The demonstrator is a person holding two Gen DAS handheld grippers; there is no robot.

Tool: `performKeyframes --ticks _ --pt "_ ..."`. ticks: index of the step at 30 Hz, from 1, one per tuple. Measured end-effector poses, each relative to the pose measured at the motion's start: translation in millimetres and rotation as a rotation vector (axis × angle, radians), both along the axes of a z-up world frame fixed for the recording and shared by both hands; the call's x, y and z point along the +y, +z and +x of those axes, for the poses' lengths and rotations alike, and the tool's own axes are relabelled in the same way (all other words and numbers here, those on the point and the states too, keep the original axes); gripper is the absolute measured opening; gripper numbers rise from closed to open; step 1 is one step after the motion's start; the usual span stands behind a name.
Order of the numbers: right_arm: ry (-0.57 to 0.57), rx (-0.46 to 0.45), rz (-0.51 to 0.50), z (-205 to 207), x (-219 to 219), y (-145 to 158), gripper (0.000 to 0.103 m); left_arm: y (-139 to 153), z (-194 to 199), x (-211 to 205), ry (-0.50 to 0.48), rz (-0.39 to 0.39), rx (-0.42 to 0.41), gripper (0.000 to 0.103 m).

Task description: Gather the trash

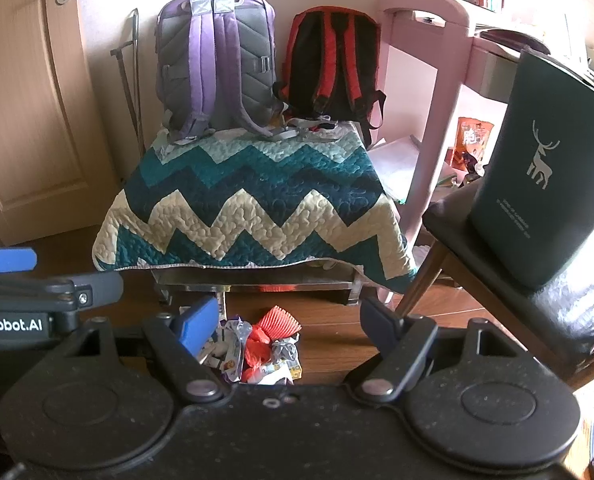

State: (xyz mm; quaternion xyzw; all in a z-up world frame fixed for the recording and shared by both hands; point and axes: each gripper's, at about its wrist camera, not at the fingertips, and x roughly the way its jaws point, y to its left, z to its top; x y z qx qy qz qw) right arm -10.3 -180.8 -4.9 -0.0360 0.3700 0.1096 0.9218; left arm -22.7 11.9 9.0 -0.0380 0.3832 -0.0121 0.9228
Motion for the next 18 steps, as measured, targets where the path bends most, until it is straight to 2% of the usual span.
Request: performKeyframes --ticks 9,18 --pt "0.027 0.028 -0.028 32.5 9.1 -13.5 0.078 -23.8 36.8 17.7 0.051 -0.018 0.048 0.103" --pt "0.059 0.105 -0.008 124.6 13.7 -61.6 0.078 -66.7 109.3 65.7 0.171 -0.013 0.085 0.103"
